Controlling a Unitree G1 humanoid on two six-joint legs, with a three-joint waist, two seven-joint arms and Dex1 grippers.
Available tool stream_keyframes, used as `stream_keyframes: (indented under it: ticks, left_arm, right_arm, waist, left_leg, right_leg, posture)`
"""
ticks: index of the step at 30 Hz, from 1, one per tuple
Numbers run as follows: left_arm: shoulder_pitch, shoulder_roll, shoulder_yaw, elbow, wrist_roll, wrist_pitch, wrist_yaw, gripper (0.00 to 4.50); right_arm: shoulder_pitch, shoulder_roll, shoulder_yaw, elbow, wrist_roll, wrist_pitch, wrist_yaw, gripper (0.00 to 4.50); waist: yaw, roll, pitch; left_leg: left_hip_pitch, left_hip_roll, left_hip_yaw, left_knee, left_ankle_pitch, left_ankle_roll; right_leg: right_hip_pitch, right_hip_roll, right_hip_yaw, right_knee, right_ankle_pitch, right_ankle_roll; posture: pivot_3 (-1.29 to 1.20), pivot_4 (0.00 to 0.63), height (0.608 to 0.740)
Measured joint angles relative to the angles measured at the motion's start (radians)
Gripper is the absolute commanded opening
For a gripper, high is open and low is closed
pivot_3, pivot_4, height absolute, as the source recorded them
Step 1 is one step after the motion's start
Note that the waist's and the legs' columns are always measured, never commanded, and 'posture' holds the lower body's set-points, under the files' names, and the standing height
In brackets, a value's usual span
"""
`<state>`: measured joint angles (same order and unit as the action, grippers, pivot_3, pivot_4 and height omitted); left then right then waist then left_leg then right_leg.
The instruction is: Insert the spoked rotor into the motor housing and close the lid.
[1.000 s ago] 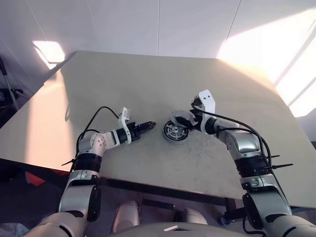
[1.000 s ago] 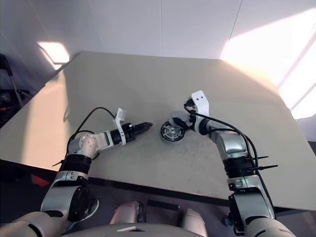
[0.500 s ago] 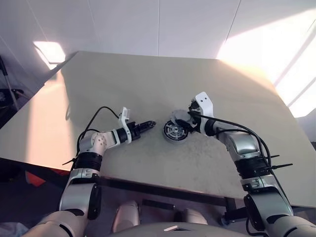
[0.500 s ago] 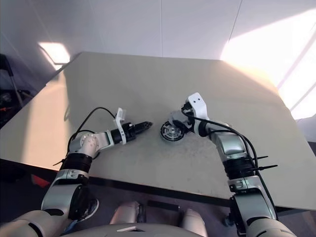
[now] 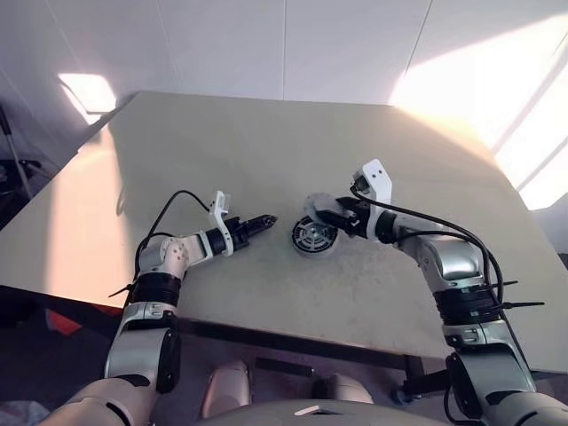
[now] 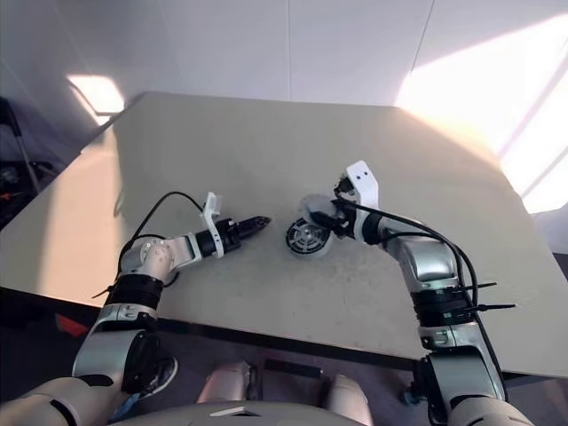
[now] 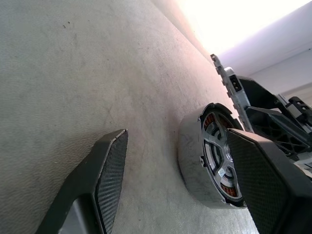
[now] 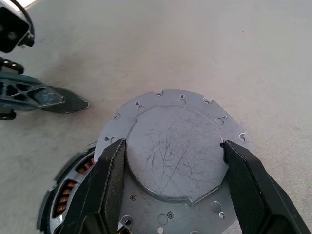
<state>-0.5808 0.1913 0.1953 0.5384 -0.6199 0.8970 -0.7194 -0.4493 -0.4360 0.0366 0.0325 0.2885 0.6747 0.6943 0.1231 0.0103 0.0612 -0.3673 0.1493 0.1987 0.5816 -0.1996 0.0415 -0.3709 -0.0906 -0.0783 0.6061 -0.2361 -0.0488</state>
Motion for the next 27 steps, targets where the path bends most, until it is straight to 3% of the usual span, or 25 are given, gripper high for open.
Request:
stream_keyframes:
  ticks: [11,27]
  left_arm:
    - [-0.016,0.005,0.0,0.033,0.008,-0.006,-0.017,3.47]
    - [-0.021,0.005,-0.002,0.04,0.014,-0.014,-0.019,3.47]
  right_arm:
    - [0.167,-0.135,0.084,-0.144,-0.033,-0.1,0.136,3.0]
    - [0.206,-0.157,0.107,-0.178,-0.052,-0.157,0.184,3.0]
  waist:
    - [0.001,0.0,0.0]
    - [0.001,0.0,0.0]
  left_leg:
    - [0.001,0.0,0.0,0.0,0.0,0.0]
    - [0.001,0.0,0.0,0.001,0.0,0.001]
  right_leg:
    - [0.001,0.0,0.0,0.0,0.0,0.0]
    - [0.001,0.0,0.0,0.0,0.0,0.0]
  posture:
    - [0.0,0.0,0.74]
    - [0.0,0.0,0.74]
